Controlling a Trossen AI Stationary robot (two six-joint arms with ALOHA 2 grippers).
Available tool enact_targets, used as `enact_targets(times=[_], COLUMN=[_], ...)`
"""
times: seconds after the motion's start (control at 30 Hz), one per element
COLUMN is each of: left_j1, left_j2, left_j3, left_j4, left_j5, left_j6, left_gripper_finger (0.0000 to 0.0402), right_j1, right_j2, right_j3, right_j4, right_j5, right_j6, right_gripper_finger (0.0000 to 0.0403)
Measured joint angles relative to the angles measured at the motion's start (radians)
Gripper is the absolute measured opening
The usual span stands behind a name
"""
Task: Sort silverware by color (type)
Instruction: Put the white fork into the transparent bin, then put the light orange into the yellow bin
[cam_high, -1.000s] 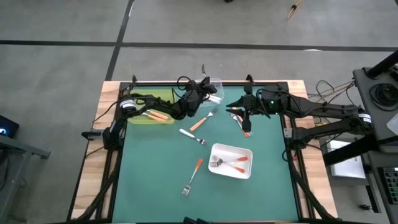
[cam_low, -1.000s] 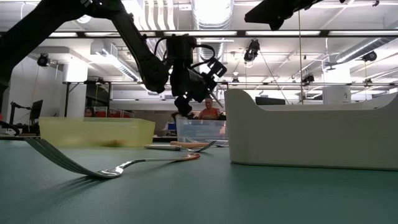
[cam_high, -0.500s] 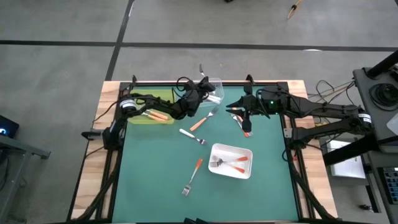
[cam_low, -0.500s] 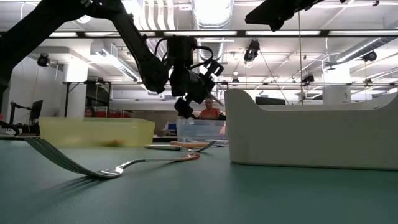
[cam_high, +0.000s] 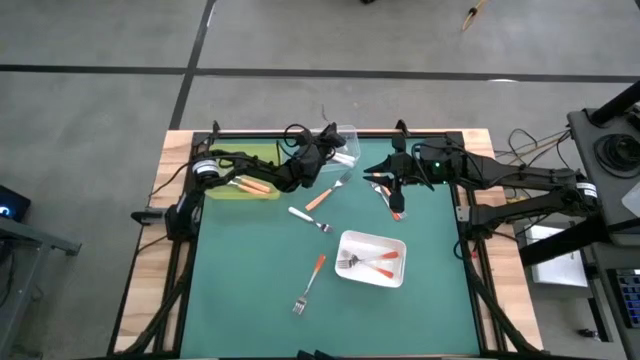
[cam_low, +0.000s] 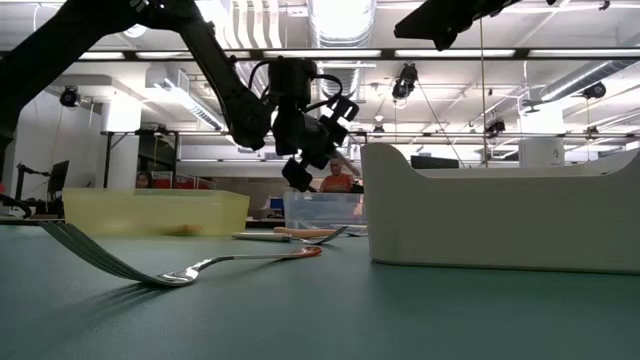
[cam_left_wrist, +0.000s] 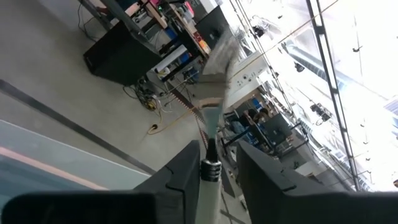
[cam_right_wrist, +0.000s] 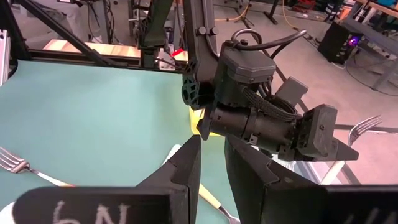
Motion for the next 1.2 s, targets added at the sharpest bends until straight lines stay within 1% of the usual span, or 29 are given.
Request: enact_targets(times=[0.17, 0.33, 1.13, 1.2], left_j1=[0.0, 0.0, 0.0, 0.0], left_j2=[0.0, 0.0, 0.0, 0.0], left_j3=[0.0, -0.001, -0.001, -0.001], left_j4=[-0.001, -0.002, -0.006, -0.006], left_j5=[0.0, 0.0, 0.0, 0.012], left_j6=[-0.01, -0.01, -0.01, -0.01], left_gripper_finger=[0.0104, 0.0111, 0.0112, 0.0112], right_j1=[0.0, 0.0, 0.0, 0.0], right_j2=[0.0, 0.0, 0.0, 0.0], right_j3=[0.0, 0.0, 0.0, 0.0], right_j4=[0.0, 0.0, -0.009, -0.011], right_j5=[0.0, 0.0, 0.0, 0.0], right_j6=[0.0, 0.0, 0.0, 0.0], right_gripper_finger=[0.0063, 0.0063, 0.0063, 0.0063])
